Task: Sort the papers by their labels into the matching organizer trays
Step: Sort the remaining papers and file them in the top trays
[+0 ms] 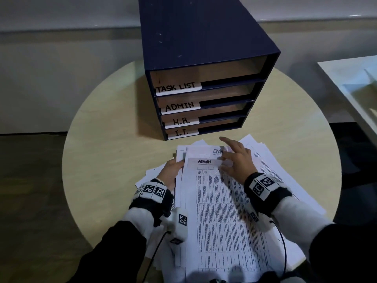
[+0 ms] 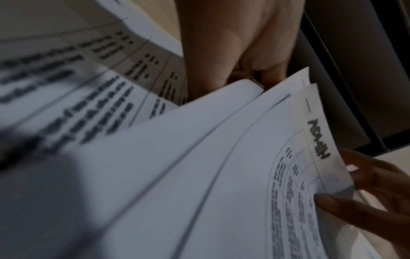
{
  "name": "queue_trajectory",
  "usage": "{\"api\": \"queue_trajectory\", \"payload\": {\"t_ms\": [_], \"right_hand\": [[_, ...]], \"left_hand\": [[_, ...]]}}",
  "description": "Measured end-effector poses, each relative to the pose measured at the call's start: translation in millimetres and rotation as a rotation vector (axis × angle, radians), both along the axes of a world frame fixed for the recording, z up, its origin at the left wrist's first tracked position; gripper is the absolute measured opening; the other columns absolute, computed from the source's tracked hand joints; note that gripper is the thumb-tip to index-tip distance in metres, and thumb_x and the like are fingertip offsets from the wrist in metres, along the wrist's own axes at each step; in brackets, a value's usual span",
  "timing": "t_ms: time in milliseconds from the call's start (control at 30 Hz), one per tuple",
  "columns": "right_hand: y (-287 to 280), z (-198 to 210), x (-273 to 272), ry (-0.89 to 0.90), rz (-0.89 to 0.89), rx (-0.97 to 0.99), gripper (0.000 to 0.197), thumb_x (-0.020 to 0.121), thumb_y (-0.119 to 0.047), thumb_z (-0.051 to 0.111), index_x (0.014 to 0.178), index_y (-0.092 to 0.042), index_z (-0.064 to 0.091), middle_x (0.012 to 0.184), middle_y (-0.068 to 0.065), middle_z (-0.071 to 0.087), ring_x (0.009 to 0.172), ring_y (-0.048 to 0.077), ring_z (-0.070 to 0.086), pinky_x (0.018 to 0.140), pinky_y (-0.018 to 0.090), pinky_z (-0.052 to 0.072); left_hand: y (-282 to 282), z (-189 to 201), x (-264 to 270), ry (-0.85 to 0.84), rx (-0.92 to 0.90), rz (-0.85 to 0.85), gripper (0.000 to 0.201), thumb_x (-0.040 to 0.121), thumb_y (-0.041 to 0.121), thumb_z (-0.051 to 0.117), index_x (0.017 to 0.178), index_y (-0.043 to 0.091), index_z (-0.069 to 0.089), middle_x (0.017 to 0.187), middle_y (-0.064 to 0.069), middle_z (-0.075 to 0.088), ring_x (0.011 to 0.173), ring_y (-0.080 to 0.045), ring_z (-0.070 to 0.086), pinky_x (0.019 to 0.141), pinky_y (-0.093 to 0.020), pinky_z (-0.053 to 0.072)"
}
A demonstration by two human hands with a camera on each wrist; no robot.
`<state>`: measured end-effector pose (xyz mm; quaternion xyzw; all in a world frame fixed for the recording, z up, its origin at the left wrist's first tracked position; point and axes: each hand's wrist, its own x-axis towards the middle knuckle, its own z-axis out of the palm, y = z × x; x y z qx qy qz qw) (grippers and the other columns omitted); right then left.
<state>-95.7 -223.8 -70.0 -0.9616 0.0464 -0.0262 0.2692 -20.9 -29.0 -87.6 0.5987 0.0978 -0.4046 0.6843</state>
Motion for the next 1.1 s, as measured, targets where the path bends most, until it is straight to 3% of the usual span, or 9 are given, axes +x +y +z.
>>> {"api": "queue_trajectory", "payload": {"t_ms": [100,233,367,467,667,767,833,933,1100], "right_hand": [[0,-2,-1,-0.114,0.085,-0.100,0.024,0.051,-0.004,0.085,0.067,-0.011,0.069,0.116,0.008,0.066,0.112,0.024,0.053,0.085,0.053,0.039],[3,-2,-4,-0.233,0.062,-0.186,0.044,0.045,-0.002,0.086,0.074,-0.018,0.057,0.078,0.004,0.065,0.085,0.018,0.044,0.078,0.032,0.025],[12,0,-7,-0.274,0.039,-0.157,0.067,0.046,0.005,0.085,0.084,-0.019,0.034,0.065,0.003,0.057,0.061,0.024,0.058,0.076,0.031,0.025],[13,3,-8,-0.246,0.054,-0.129,0.072,0.048,0.009,0.082,0.099,-0.017,0.038,0.063,0.002,0.055,0.064,0.025,0.062,0.080,0.045,0.039],[14,17,6,0.043,0.069,-0.092,0.079,0.076,-0.017,0.072,0.142,-0.021,0.028,0.102,0.002,0.060,0.105,0.024,0.050,0.094,0.036,0.021],[18,16,13,-0.119,0.119,-0.286,0.051,0.050,-0.020,0.089,0.095,-0.016,0.067,0.085,0.004,0.065,0.091,0.025,0.049,0.085,0.051,0.036],[20,9,13,-0.238,0.105,-0.339,0.045,0.034,-0.019,0.092,0.069,-0.014,0.065,0.072,0.007,0.058,0.080,0.021,0.037,0.069,0.051,0.045],[25,5,11,-0.327,0.171,-0.399,0.036,0.035,-0.017,0.092,0.059,-0.014,0.065,0.073,0.009,0.059,0.081,0.022,0.039,0.068,0.051,0.047],[26,3,5,-0.330,0.325,-0.400,0.039,0.031,0.007,0.082,0.054,-0.014,0.059,0.057,0.001,0.057,0.052,0.018,0.058,0.069,0.031,0.039]], "left_hand": [[1,-1,-3,-0.053,-0.042,-0.062,0.034,0.090,0.007,0.056,0.124,0.001,0.055,0.115,-0.020,0.063,0.092,-0.027,0.064,0.081,-0.037,0.055],[1,1,-3,-0.050,-0.030,-0.082,0.035,0.088,0.006,0.058,0.123,-0.001,0.056,0.113,-0.018,0.065,0.089,-0.025,0.066,0.083,-0.038,0.055],[2,3,0,-0.007,0.063,-0.003,0.050,0.088,0.033,0.061,0.124,-0.001,0.052,0.116,-0.017,0.063,0.106,-0.031,0.060,0.095,-0.045,0.047],[6,-9,6,0.072,0.039,-0.024,0.115,0.055,0.070,0.073,0.144,0.011,0.032,0.147,-0.012,0.041,0.133,-0.030,0.042,0.108,-0.052,0.035],[1,9,-2,0.112,-0.097,-0.049,0.073,0.091,0.062,0.014,0.110,0.017,0.068,0.114,-0.010,0.066,0.106,-0.026,0.062,0.104,-0.044,0.039],[4,14,2,0.001,-0.006,-0.093,0.060,0.093,0.060,0.027,0.108,0.016,0.067,0.106,-0.007,0.070,0.098,-0.024,0.066,0.099,-0.044,0.044],[9,18,8,-0.191,0.226,-0.135,0.046,0.092,0.049,0.045,0.102,0.011,0.068,0.101,-0.008,0.070,0.094,-0.025,0.064,0.089,-0.039,0.050],[21,22,17,-0.419,0.369,-0.126,0.026,0.098,0.011,0.041,0.099,0.003,0.065,0.095,-0.004,0.062,0.087,-0.015,0.054,0.074,-0.022,0.043],[39,27,24,-0.573,0.675,-0.223,0.029,0.096,0.001,0.036,0.104,0.002,0.064,0.102,-0.006,0.058,0.095,-0.017,0.052,0.082,-0.022,0.037]]}}
